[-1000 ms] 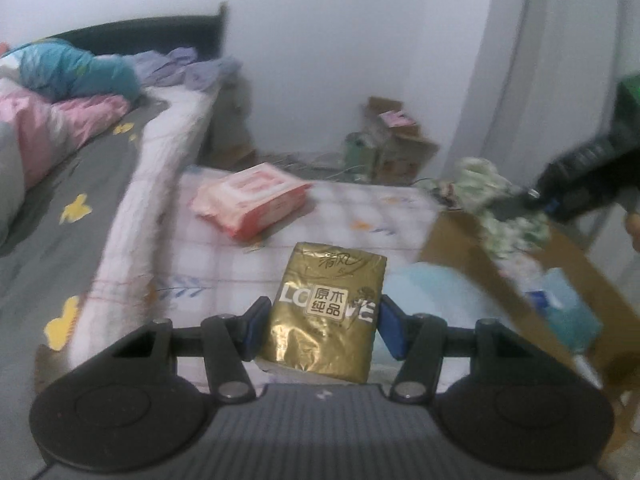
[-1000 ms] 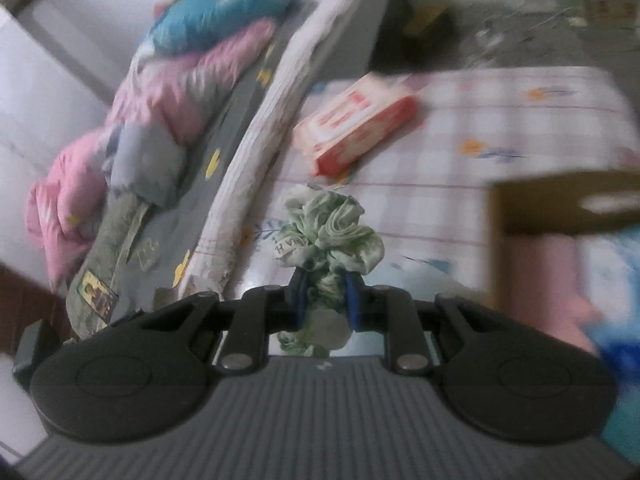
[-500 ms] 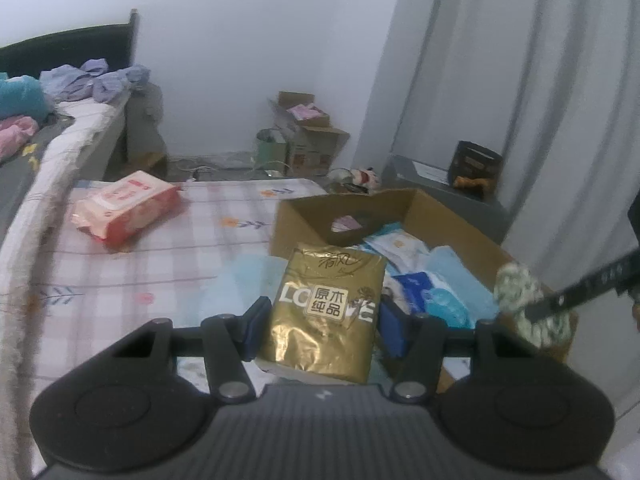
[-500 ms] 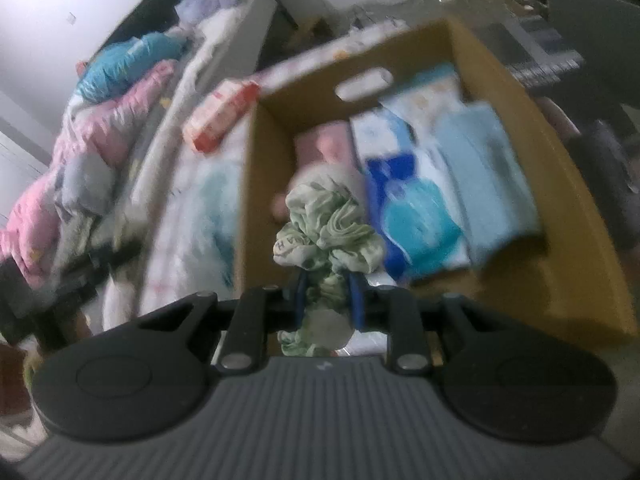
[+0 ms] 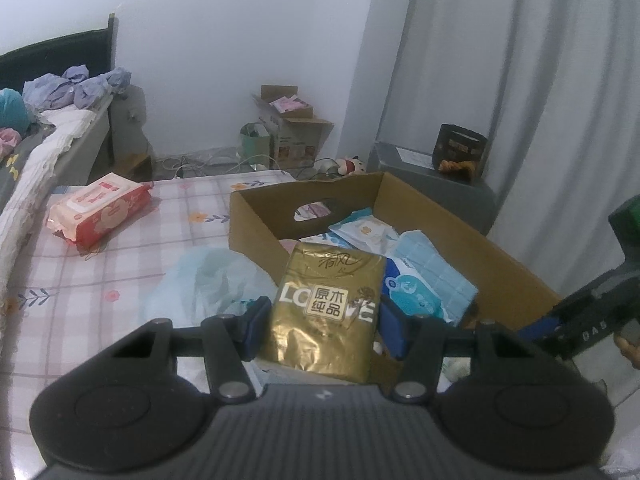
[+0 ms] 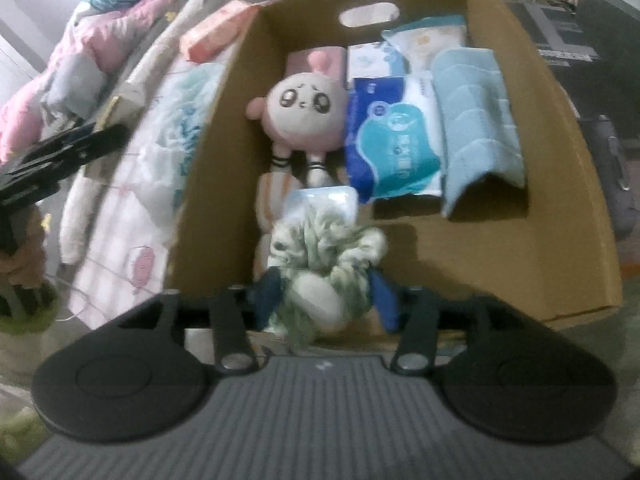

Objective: Organize soft objects

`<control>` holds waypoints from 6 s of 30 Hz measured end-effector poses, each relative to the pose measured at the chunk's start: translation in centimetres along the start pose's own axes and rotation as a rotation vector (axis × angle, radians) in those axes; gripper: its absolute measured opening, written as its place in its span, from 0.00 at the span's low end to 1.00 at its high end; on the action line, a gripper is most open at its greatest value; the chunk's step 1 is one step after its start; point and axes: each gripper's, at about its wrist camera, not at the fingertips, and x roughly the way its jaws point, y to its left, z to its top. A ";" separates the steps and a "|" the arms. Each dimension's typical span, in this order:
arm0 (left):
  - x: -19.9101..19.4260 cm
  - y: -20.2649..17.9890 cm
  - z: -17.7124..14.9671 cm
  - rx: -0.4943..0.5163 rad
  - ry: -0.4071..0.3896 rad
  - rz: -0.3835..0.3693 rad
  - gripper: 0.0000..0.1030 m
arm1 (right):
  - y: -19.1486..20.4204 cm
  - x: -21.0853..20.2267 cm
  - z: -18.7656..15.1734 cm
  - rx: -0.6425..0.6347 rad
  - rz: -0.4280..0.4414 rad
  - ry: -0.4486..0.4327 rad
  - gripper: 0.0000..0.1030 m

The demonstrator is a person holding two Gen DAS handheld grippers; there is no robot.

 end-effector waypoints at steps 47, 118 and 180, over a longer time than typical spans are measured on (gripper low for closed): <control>9.6 -12.2 2.1 0.026 0.216 -0.234 0.75 | -9.2 -7.2 -14.7 0.553 0.043 -0.568 0.73; -4.4 -5.8 -9.9 -0.183 0.159 0.371 0.97 | 10.0 1.7 -11.8 0.036 -0.135 -0.415 0.98; -4.2 -5.1 -10.2 -0.207 0.177 0.358 0.96 | 10.2 1.9 -11.3 0.019 -0.146 -0.403 0.98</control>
